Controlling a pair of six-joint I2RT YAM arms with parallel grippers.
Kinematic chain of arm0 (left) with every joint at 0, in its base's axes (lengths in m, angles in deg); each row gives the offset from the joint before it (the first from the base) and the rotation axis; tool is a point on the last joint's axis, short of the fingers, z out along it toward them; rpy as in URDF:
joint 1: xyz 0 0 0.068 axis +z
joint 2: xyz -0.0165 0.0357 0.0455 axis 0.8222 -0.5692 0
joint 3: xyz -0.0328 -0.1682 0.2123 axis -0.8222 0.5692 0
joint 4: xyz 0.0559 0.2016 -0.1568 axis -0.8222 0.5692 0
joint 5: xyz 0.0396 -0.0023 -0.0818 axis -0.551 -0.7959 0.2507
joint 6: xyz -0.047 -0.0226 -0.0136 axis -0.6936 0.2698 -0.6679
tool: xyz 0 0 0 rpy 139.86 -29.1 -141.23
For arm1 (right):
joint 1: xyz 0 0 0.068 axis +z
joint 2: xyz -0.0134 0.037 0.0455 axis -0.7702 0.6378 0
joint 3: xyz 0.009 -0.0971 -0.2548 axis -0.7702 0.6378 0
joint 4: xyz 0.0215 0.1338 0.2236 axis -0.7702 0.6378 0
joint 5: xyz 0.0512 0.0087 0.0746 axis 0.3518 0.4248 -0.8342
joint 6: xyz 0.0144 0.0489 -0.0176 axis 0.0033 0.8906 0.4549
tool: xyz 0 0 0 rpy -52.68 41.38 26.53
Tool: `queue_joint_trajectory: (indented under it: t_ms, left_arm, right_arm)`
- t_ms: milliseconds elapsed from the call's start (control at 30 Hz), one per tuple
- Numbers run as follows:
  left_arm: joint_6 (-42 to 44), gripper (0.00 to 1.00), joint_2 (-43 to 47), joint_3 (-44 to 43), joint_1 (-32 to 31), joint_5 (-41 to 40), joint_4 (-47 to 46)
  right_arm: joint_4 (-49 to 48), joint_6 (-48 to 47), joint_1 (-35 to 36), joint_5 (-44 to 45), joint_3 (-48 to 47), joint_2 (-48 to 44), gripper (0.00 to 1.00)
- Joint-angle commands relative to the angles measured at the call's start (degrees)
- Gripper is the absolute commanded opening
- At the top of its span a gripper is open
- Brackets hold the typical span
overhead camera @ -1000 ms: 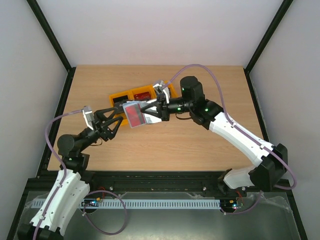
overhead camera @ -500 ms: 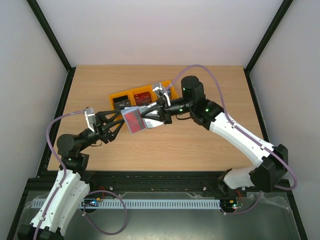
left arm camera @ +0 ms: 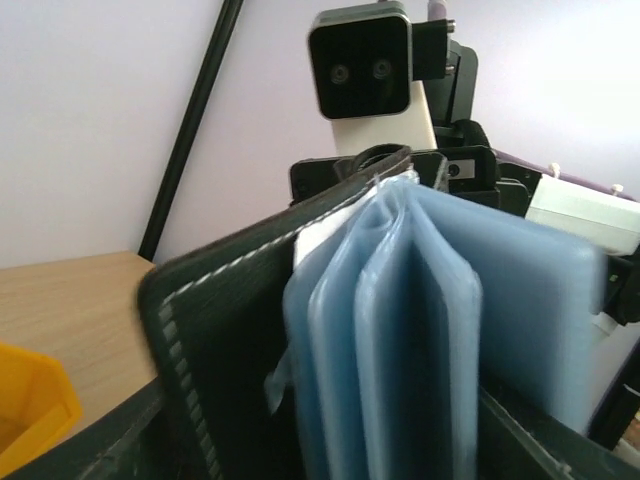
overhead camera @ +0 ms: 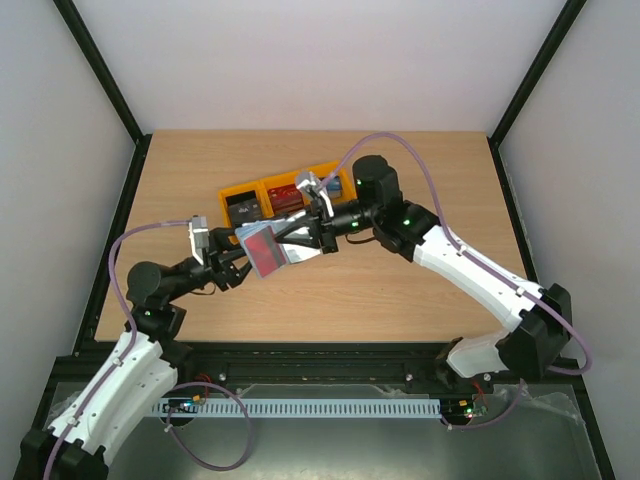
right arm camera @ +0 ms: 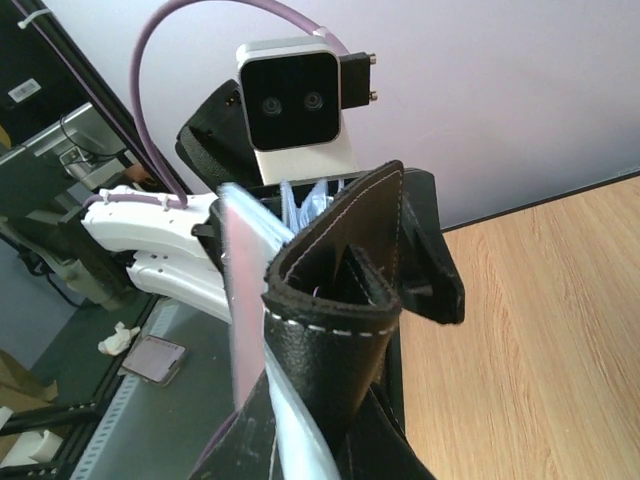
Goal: Take the credit cards out of the card holder
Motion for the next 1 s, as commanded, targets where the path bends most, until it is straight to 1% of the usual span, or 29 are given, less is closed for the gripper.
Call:
queue_joint_trajectory:
  t_ms: [0,33,67,133,167,200,233,267,300,333,367,400,433,500,567,600,667,700,733,833,900,967]
  left_arm:
    - [1.9,0.61,-0.6,-0.4,-2.4,-1.1,-3.1]
    - [2.2,0.59,-0.8,-0.5,-2.7,-1.1,-3.1]
    - [2.5,0.53,-0.8,-0.5,-2.7,-1.0,-3.1]
    - [2.8,0.34,-0.6,-0.2,-2.7,-0.9,-2.8]
    - [2.9,0.22,-0.2,0.0,-2.8,-1.1,-2.3]
    - [3.3,0.12,0.2,0.1,-2.6,-1.1,-1.7]
    - [3.8,0.05,0.6,0.2,-2.4,-1.2,-1.0]
    - [4.4,0.03,1.0,0.2,-2.2,-1.2,-0.2]
    - [5.5,0.02,1.4,0.2,-1.9,-1.6,1.2]
    - [7.4,0.02,2.0,-0.1,-1.7,-2.8,3.6]
    - [9.9,0.02,2.4,-0.4,-1.6,-5.7,6.9]
    - [13.2,0.02,2.6,-1.1,-1.5,-9.3,10.9]
    - [16.9,0.02,2.9,-1.7,-1.5,-14.0,14.6]
    - [27.4,0.02,2.8,-2.8,-1.4,-24.0,19.8]
    - [36.6,0.02,2.7,-3.5,-1.5,-33.6,22.5]
    - [40.6,0.02,2.5,-3.5,-1.5,-37.4,22.9]
    - [47.0,0.02,2.3,-3.9,-1.6,-42.1,22.9]
    - [47.9,0.02,2.3,-4.1,-1.6,-42.7,22.9]
    - [47.2,0.02,2.4,-4.4,-1.5,-42.2,23.1]
    - [42.2,0.02,2.6,-4.8,-1.4,-36.0,23.8]
    - [39.6,0.02,2.1,-4.5,-1.5,-36.9,23.7]
    - [38.9,0.02,1.7,-4.3,-1.5,-41.4,24.0]
  right_arm:
    - [-2.0,-0.4,1.7,3.6,-3.0,2.0,0.02]
    - [-1.8,-0.2,2.0,5.7,-3.5,2.7,0.02]
    - [-2.0,0.1,2.1,7.7,-3.8,3.2,0.02]
    - [-2.8,0.5,2.1,9.8,-3.7,3.8,0.03]
    - [-3.3,0.6,2.0,10.5,-3.4,3.8,0.05]
    - [-3.4,0.6,2.0,11.5,-3.2,3.8,0.09]
    - [-3.1,0.2,2.1,13.2,-2.9,3.6,0.13]
    - [-2.2,-0.5,2.0,15.2,-2.7,3.3,0.19]
    - [-1.0,-1.1,1.9,18.5,-2.4,3.0,0.31]
    - [0.1,-1.4,1.8,22.4,-2.0,2.5,0.41]
    - [1.1,-1.5,1.4,25.9,-1.4,2.0,0.47]
    - [2.0,-1.3,1.2,29.5,-0.7,1.5,0.56]
    - [3.0,-1.2,1.0,35.1,-0.3,1.0,0.62]
    - [5.2,-1.3,1.0,43.1,0.1,0.3,0.7]
    - [7.8,-1.3,1.0,49.1,0.1,0.1,0.72]
    - [8.3,-1.7,1.2,50.5,0.2,0.1,0.72]
    - [9.0,-2.4,2.0,50.7,0.4,0.5,0.72]
    - [8.6,-2.8,2.6,49.4,0.6,0.8,0.72]
    - [8.0,-3.2,3.6,47.2,0.6,1.1,0.72]
    - [3.3,-4.5,7.4,39.1,0.8,1.7,0.73]
    - [-1.9,-3.0,9.2,36.8,1.5,1.8,0.73]
    - [-7.2,-0.5,11.2,39.6,2.3,2.1,0.73]
